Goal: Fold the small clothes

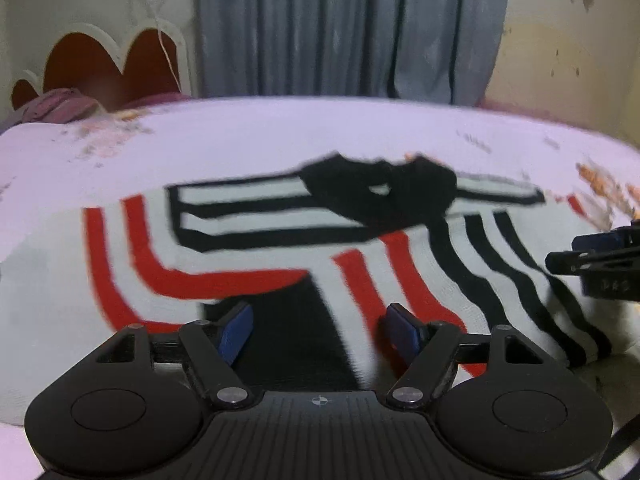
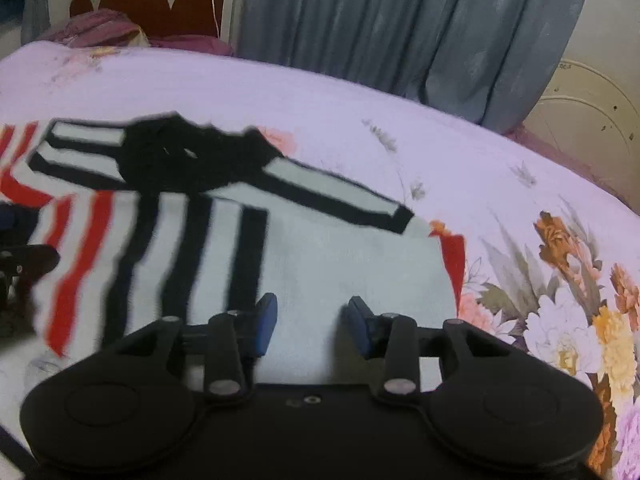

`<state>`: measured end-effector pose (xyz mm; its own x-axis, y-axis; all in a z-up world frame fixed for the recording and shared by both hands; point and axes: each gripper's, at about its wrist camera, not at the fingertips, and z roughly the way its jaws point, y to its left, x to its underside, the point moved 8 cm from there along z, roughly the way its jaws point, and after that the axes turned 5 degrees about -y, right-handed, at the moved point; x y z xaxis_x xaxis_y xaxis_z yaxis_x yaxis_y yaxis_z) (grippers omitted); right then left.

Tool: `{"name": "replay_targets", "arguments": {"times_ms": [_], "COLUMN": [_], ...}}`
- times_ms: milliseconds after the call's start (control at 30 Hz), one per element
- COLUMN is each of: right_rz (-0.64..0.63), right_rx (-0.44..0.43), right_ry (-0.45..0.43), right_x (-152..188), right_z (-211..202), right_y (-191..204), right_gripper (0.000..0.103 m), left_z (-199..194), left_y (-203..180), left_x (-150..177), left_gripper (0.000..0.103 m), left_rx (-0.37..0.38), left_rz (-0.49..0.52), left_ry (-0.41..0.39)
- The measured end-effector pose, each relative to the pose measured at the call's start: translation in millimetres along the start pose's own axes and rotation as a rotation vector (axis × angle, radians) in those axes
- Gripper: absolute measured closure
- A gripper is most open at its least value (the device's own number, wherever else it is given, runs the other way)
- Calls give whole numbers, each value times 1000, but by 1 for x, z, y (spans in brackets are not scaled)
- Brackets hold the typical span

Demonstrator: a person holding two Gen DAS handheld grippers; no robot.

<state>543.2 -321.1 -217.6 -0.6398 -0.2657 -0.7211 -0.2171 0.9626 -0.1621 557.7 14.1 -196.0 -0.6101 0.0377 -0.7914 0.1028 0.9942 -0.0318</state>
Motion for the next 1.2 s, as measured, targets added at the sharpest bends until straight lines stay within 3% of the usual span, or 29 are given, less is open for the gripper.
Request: {"name": "replay_targets", "arguments": {"times_ms": [100,200,300,367,433,567,800,1033,1200], "right_rz": [81,201,278,281,271,264,277,281,289], "right_rx": [-12,-30,-51,-60,-64,-54,-5,42,72], "right_ry": [-61,-96,-118,-104,-90,-56,-59,-77,-49], "right_x": [-8,-7,3,14,22,31,19,14,26], "right_z": [-23,-43,-61,-67,-70,-70,-74,-87,-85], "right_y": [0,-3,4,15,26,40,42,28,19], "right_gripper": [64,66,79,80,80,80,79,78,78], "left_z": [-23,-58,-95,-117,-134,-142,-121,-127,-123], "left_y": [46,115,193,240,288,354,403,395,396], "left_x": [8,28,53,70,89,115,118,139,141], "left_gripper": [30,30,31,36,60,61,61,60,47], "left_rx": [-47,-137,-240,-310,-362,-390,-337,-220,-172], "left_rz": [-87,-196,-322,-400,-508,-717,-936,-1081,-1135], "left_ry": [-22,-44,-65,-82,-86,-110,-211,-296,-367]}}
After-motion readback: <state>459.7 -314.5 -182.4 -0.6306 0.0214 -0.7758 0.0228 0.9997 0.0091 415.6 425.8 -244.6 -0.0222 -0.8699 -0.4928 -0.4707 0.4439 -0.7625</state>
